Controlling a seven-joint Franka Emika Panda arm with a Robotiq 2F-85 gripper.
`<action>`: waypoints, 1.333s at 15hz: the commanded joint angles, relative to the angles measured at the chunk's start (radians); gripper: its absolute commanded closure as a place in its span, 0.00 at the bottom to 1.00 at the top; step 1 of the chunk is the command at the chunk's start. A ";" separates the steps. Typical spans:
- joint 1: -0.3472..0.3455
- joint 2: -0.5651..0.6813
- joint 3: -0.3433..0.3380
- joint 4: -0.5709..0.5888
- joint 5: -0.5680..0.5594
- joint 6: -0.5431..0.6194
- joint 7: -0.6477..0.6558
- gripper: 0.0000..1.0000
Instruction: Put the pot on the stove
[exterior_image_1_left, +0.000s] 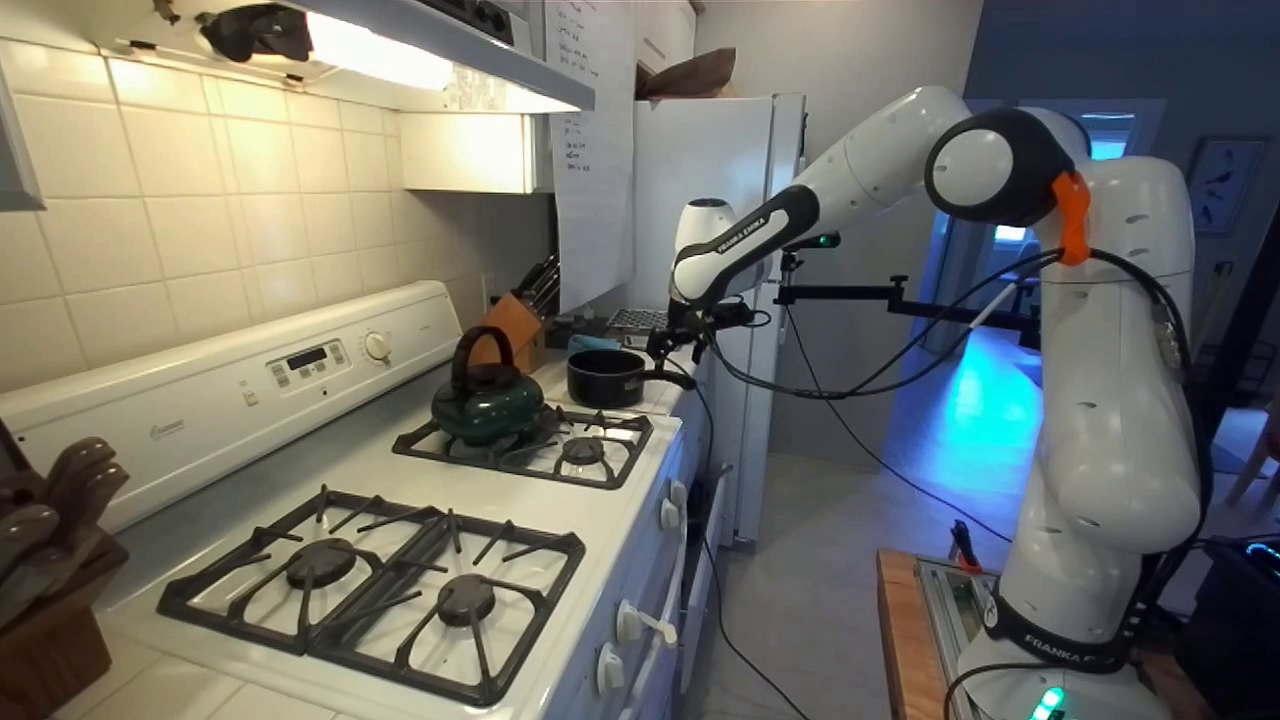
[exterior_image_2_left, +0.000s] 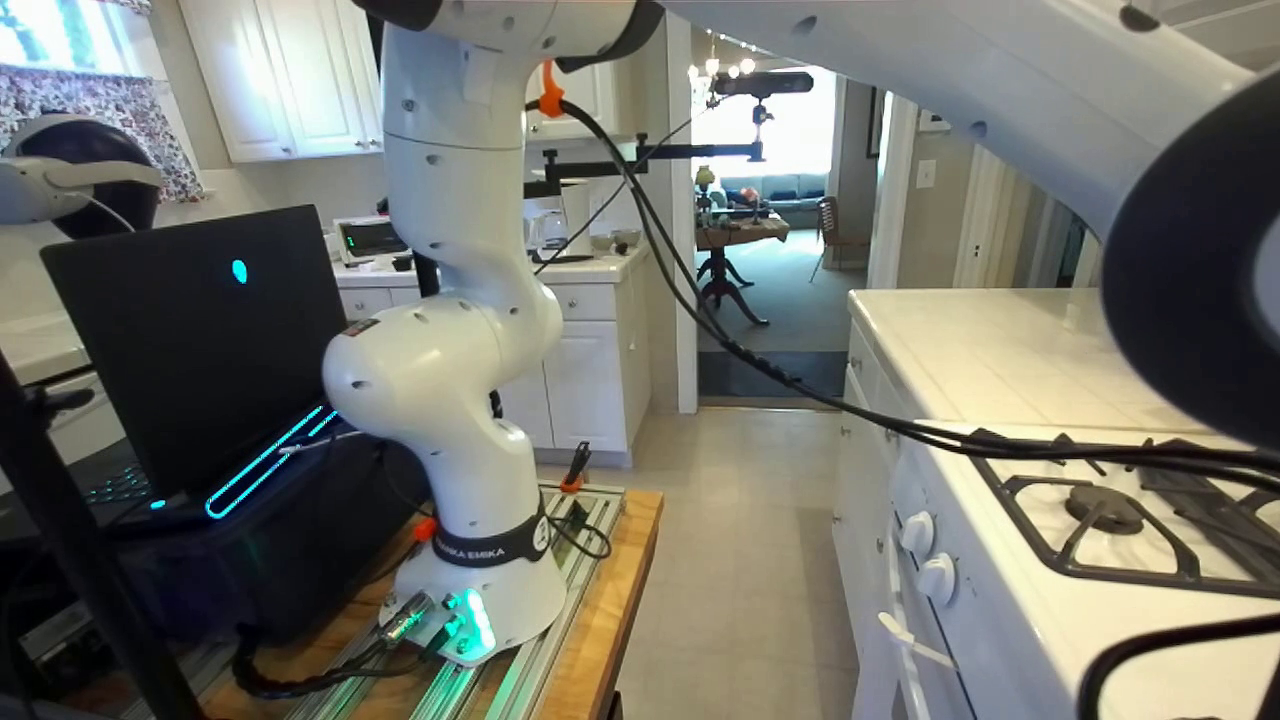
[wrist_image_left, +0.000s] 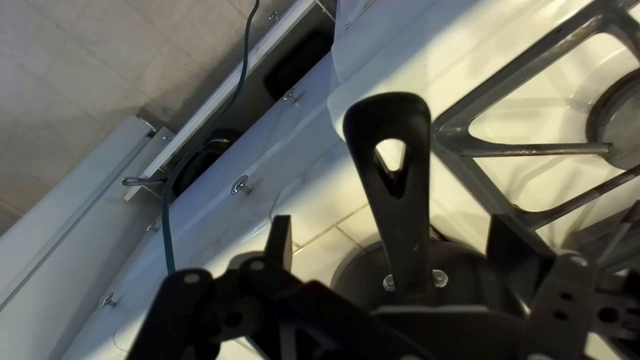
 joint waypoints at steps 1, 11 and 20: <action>-0.008 0.049 0.009 0.044 0.036 0.029 -0.030 0.00; -0.011 0.100 0.022 0.066 0.074 0.083 -0.048 0.43; -0.023 0.112 0.030 0.087 0.114 0.079 -0.074 0.94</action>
